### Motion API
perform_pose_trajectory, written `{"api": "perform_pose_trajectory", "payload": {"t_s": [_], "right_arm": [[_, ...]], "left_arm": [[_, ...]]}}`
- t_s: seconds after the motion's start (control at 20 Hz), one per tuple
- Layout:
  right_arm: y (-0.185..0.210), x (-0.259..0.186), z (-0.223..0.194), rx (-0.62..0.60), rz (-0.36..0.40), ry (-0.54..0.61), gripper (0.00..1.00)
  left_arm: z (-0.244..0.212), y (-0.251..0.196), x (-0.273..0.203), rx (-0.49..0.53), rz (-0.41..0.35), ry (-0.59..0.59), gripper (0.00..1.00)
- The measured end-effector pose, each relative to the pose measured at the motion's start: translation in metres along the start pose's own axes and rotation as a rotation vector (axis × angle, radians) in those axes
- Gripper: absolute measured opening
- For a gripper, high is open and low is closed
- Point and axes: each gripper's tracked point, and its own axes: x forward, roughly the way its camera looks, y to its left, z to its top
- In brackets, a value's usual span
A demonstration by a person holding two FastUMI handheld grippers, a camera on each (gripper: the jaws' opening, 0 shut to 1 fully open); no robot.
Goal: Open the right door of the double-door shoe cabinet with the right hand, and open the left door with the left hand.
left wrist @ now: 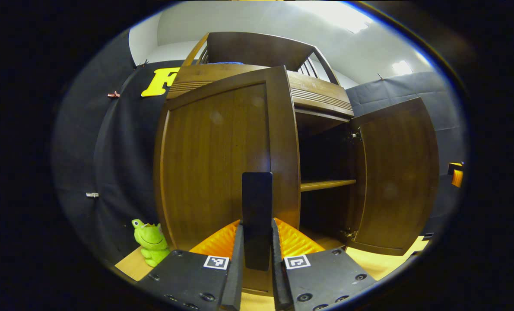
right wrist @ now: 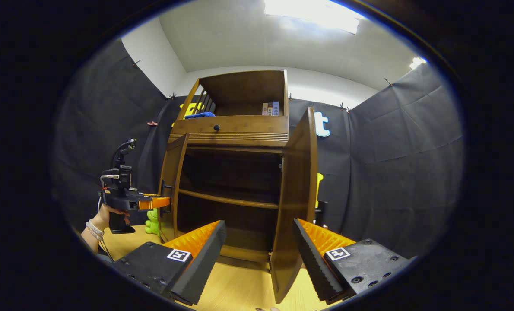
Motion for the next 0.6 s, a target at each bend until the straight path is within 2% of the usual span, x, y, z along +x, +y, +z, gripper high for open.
{"api": "perform_pose_trajectory", "payload": {"t_s": [0.35,0.6], "right_arm": [[0.062,0.012,-0.001,0.021,0.137,-0.003,0.97],[0.093,0.017,0.005,0.009,0.189,-0.017,0.99]], "left_arm": [[0.003,0.036,-0.052,0.042,0.055,-0.003,0.31],[0.004,0.059,-0.074,0.048,0.088,-0.004,0.26]]}}
